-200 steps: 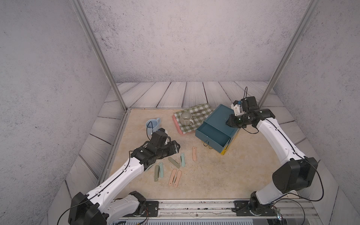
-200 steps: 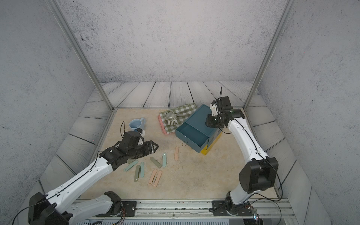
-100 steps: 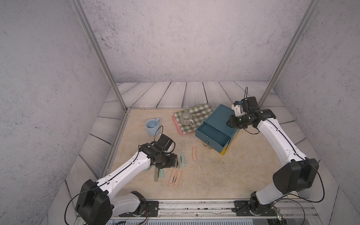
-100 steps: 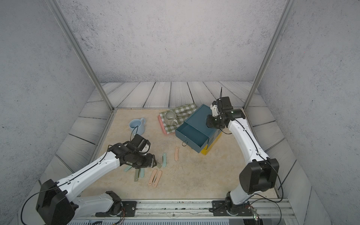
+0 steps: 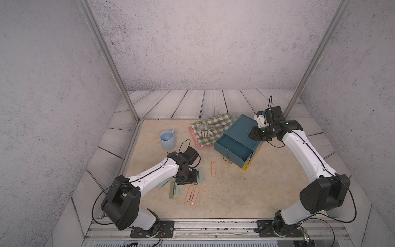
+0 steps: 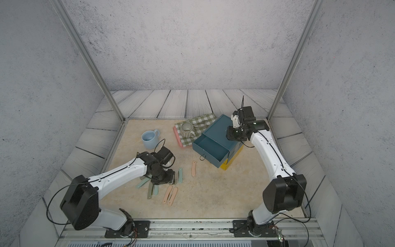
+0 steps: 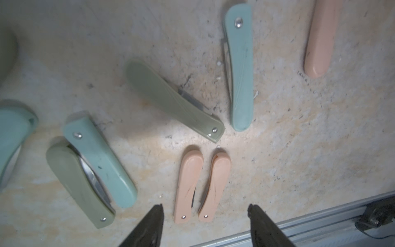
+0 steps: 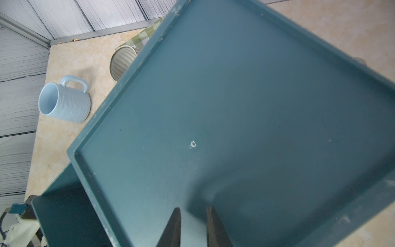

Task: Place the fruit knives into the drawer by color
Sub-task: Pick up the fruit knife from the center of the board.

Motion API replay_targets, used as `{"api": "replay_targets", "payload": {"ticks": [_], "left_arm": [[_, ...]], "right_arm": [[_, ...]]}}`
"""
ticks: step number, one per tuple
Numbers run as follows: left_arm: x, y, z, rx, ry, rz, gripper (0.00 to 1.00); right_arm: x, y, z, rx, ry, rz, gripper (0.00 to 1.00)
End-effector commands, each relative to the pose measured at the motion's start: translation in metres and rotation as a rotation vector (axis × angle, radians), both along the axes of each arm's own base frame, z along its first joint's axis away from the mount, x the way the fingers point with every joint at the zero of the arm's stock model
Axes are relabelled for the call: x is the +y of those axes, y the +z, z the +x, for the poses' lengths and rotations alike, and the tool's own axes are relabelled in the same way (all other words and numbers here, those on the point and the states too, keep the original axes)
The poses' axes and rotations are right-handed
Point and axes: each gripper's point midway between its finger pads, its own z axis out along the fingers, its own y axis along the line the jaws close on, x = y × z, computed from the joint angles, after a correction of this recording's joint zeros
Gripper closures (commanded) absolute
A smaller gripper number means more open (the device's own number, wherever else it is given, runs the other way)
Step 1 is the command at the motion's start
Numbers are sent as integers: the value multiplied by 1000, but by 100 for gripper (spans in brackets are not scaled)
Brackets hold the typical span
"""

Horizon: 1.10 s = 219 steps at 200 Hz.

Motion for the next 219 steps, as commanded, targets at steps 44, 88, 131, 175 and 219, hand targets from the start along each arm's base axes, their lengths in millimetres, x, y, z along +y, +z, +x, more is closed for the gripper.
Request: {"api": "replay_targets", "payload": {"ticks": [44,88,131,175,219], "left_arm": [[7,-16,41,10,162,78,34],[-1,-27,53,28,255,28,40],[-8,-41,58,59,301,23,45],[-1,-41,60,38,358,43,48],[4,-45,53,51,389,55,52]], "right_arm": [[-9,-28,-24,132,-6,-57,74],[-8,-32,-26,141,1,-54,73],[-8,-28,-26,130,3,-56,72],[-8,-30,-27,133,3,-53,72],[-8,-30,-27,132,4,-54,71]]}}
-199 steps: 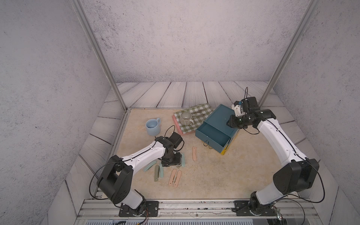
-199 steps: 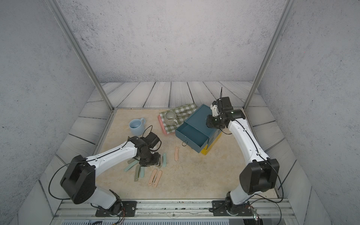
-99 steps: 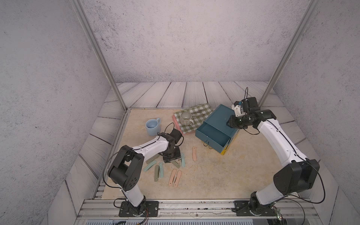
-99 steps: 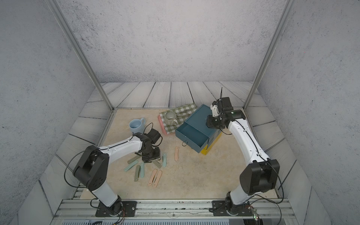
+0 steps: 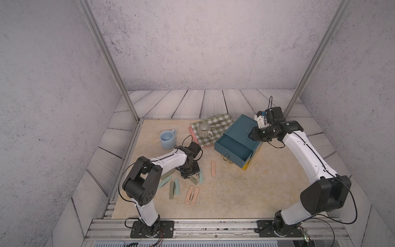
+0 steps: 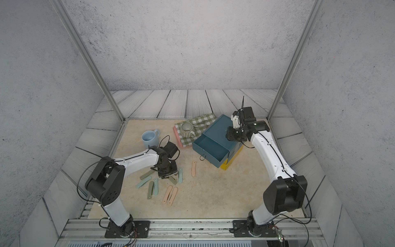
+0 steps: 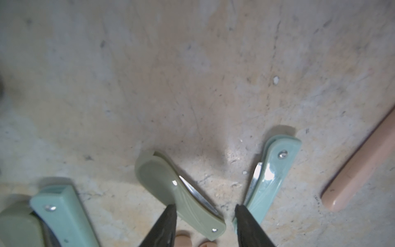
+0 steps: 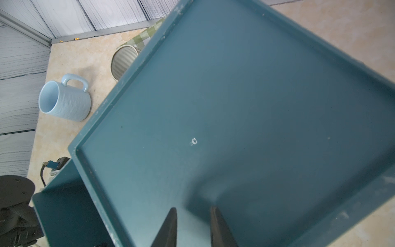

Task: Place the fruit knives into the drawer by color
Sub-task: Pick up the fruit knife from the center of the board.

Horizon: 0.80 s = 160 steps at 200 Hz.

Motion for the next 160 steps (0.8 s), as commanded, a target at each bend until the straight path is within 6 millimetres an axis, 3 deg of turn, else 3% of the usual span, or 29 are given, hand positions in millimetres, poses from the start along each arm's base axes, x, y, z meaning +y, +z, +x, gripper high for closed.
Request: {"api": "replay_targets", "payload": {"ticks": [1,115,160], "left_arm": [[8,0,-4,2,37,18,52],[13,-12,-13,30,59,27,54],[13,-20,-15,46,54,33,59]], "right_arm": [[-8,-31,-25,141,-4,-52,71],[-7,-31,-25,143,-2,-45,69],[-7,-32,-25,145,-2,-46,68]]}}
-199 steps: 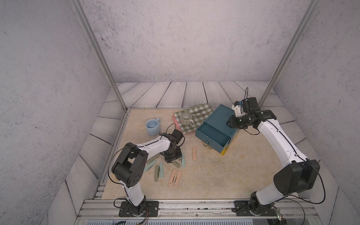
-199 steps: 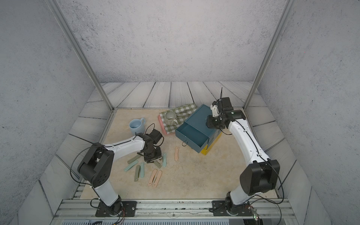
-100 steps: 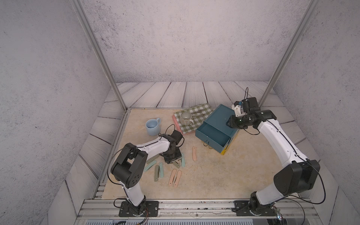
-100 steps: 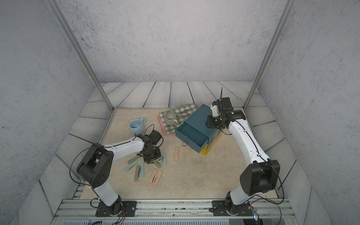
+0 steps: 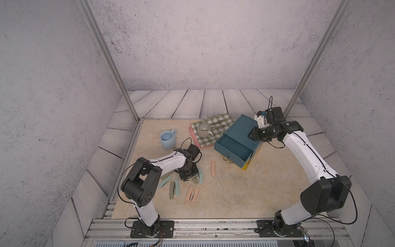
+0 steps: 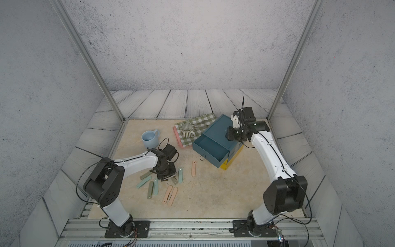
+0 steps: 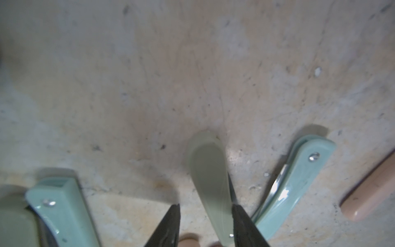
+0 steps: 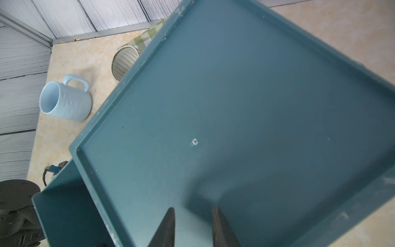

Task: Place the fruit knives into the drawer by color
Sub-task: Pick up the fruit knife from the center of the board.

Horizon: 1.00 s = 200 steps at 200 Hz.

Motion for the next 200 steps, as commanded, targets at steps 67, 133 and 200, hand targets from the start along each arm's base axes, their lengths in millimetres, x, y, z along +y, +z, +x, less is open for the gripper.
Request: {"api": "replay_targets", "payload": {"ticks": [67,133,200], "left_arm": [[4,-16,-3,44,-6,31,61],[7,-20,0,57,-38,70,62],[9,-27,-1,75,-53,94,62]], "right_arm": [[-7,-33,-27,152,-2,-48,68],[-6,-31,-27,151,0,-44,67],[-6,-30,-27,145,2,-43,67]]}}
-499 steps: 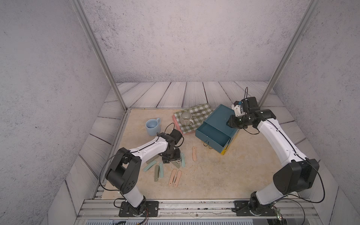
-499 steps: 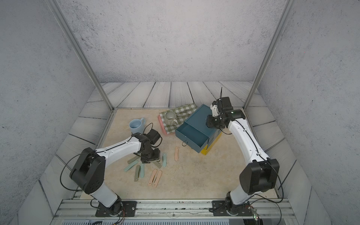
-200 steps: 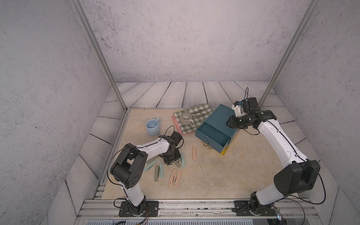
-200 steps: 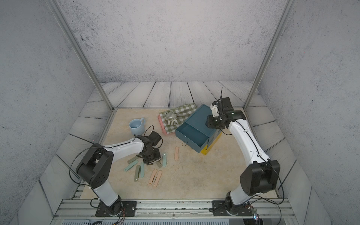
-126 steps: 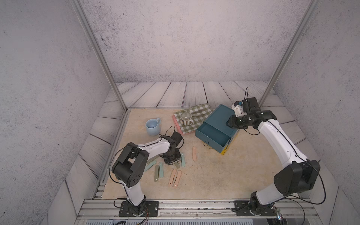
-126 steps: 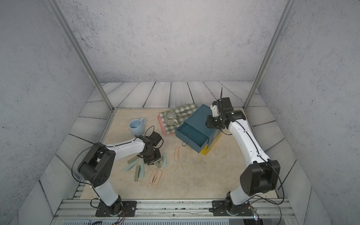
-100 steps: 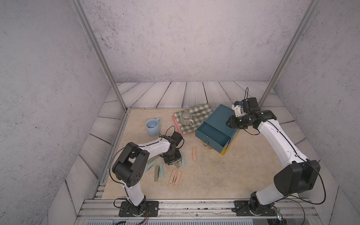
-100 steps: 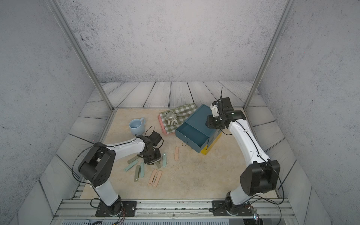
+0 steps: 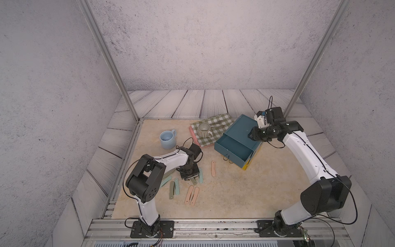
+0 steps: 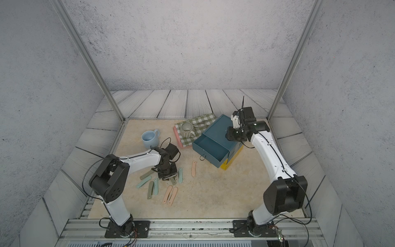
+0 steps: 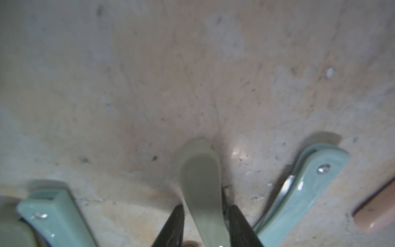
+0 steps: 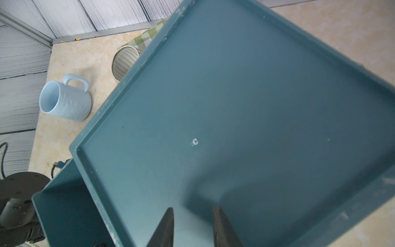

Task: Place the fruit knives into the drawer by color
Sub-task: Pick up the fruit knife from the center of the board.

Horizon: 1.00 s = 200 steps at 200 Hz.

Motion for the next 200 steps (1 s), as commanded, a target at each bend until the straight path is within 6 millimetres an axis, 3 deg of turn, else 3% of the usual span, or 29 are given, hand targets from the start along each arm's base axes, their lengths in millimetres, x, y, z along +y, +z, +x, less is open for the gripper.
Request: {"api": "replay_targets", "payload": {"ticks": [1,105,143,200], "left_arm": [[10,-19,-4,33,-18,61,62],[9,-27,-3,52,-14,75,62],[6,-29,-1,58,-20,69,83],[7,-29,-1,57,-30,74,100]], "right_arm": [[-6,-30,-26,144,2,-43,67],[-6,-30,-27,146,4,-41,66],[-7,-29,-27,144,3,-44,66],[-6,-29,-27,146,7,-40,66]]}}
